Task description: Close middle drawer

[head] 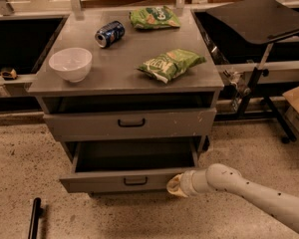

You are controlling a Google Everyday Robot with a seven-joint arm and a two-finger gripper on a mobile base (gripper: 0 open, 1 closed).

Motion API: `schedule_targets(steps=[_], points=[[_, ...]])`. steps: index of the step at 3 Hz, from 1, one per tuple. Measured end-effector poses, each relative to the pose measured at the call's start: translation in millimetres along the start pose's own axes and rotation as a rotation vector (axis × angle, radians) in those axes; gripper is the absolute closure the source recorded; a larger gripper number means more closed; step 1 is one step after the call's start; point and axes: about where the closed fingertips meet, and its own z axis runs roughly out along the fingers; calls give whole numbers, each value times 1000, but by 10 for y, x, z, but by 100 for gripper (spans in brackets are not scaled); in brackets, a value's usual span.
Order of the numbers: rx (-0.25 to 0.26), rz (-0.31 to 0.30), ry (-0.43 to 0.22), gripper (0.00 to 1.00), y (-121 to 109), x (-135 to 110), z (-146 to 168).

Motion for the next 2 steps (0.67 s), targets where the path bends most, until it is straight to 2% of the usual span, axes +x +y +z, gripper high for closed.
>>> schedule_targets(steps=[2], points=[[13,1,-3,39,-29,-2,11]])
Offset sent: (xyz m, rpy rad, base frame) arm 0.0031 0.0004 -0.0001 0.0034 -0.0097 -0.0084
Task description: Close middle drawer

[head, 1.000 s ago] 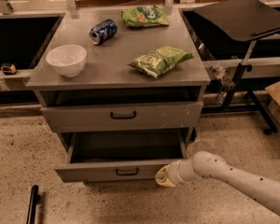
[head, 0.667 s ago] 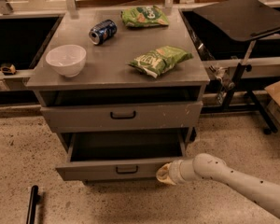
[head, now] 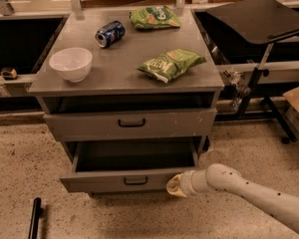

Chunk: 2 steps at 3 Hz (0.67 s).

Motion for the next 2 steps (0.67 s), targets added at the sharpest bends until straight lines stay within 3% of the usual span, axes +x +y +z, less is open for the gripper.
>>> schedule_targets(steps=[1,2], points=[[0,0,0,16,0,0,0],[0,0,0,0,1,0,1]])
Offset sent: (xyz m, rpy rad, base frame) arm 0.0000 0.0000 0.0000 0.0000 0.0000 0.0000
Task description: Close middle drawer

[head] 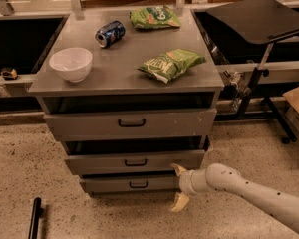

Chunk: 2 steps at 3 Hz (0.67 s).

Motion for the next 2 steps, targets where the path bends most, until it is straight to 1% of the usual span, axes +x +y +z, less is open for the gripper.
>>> schedule_targets(steps=[1,2], points=[[0,0,0,0,0,0,0],[-26,-7,-3,13,-17,15,28]])
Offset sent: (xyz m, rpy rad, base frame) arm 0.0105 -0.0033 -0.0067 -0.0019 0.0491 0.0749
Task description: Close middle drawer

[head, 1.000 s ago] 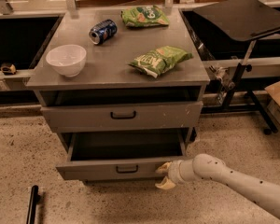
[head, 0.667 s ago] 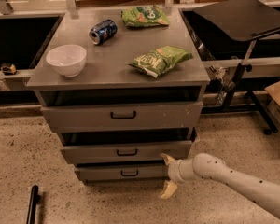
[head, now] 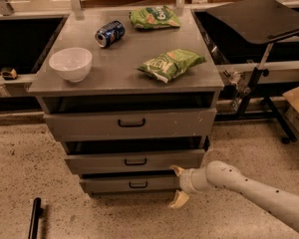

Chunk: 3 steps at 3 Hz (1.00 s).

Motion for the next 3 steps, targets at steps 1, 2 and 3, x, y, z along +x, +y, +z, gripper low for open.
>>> schedule_targets(steps=[1,2,3], points=[[-11,-11,7,36,-209,60,-4],[36,-17,29,28,-514,158,-18],[90,-33,37,5,-619,167,-26]])
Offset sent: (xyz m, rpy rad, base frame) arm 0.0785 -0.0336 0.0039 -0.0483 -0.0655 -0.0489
